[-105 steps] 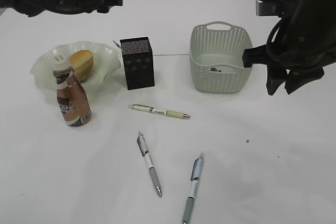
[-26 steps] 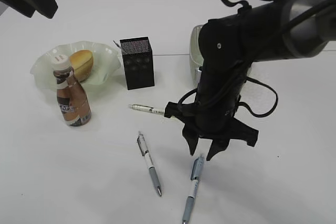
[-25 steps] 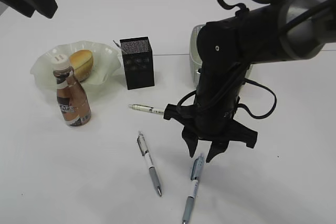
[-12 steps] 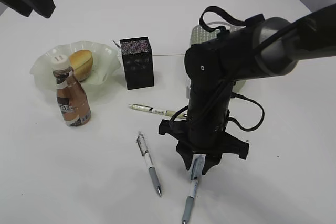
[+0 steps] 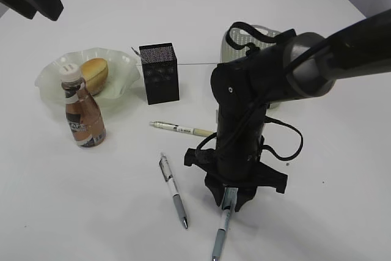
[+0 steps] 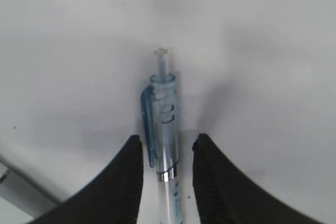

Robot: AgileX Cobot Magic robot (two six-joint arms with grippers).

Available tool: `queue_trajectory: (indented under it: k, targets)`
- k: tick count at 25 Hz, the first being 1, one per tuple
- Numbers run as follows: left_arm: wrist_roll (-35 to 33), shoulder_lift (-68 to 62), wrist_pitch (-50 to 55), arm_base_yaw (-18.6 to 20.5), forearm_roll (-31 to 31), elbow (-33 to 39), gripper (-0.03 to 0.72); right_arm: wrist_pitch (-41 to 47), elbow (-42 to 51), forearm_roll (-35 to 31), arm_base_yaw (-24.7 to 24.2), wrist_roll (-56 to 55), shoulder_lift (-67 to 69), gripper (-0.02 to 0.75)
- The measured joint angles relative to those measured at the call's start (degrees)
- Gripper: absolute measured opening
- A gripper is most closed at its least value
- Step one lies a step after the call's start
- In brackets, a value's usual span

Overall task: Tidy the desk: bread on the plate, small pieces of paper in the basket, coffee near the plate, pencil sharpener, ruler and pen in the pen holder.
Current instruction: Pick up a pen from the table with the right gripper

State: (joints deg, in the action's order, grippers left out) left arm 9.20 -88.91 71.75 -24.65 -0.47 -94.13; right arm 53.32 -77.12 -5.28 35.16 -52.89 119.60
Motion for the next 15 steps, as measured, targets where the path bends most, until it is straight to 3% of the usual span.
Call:
queue_trajectory:
  k: [15]
  targets:
    - [-0.1, 0.0, 0.0, 0.0, 0.1, 0.0, 0.244, -0.1, 0.0, 0.2, 0.1, 0.0, 1.2, 0.239]
